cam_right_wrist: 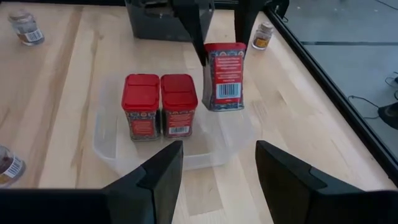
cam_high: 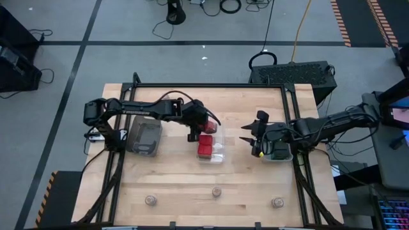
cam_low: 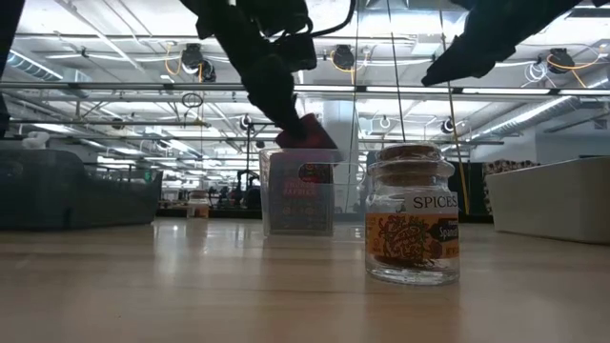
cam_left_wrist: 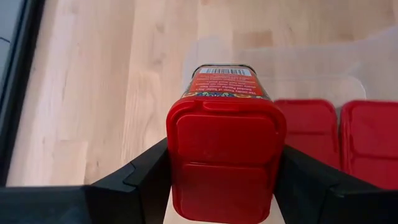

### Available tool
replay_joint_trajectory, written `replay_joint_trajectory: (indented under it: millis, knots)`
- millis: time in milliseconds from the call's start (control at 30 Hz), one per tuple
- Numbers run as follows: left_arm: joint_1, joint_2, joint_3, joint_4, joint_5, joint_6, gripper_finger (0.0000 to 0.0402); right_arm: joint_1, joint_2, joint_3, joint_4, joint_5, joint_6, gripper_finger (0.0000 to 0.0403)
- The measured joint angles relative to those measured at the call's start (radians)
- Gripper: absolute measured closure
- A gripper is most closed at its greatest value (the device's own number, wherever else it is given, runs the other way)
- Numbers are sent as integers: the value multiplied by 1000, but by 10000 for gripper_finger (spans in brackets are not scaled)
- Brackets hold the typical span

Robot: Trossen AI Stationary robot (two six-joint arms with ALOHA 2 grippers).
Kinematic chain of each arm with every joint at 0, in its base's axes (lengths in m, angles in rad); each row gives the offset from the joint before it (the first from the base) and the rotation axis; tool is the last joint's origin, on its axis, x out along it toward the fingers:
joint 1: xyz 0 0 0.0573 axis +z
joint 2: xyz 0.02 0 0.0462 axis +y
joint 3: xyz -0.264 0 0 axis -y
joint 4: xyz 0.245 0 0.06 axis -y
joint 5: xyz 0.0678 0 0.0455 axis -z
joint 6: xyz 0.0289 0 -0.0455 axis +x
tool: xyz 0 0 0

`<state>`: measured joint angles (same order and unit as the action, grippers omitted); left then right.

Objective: Sort spices by type
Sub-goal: Put the red seasoning can into the transparent bin, then put the brown seasoning bottle into the black bin

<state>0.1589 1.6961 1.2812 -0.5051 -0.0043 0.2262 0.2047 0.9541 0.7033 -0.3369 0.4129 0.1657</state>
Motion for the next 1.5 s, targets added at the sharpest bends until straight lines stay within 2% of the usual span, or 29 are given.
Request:
replay_joint_trajectory:
  millis: [233, 800, 1100, 1500]
  knots:
    - [-1, 0, 0, -37, 32, 15, 172, 0, 29, 0, 28, 0, -28, 218]
    - [-1, 83, 0, -38, 26, 17, 172, 0, 33, 0, 35, 0, -32, 218]
    - [-1, 84, 0, -23, 23, 17, 136, 0, 33, 0, 34, 0, -32, 218]
    - [-1, 84, 0, -25, 22, 16, 130, 0, 33, 0, 32, 0, -32, 218]
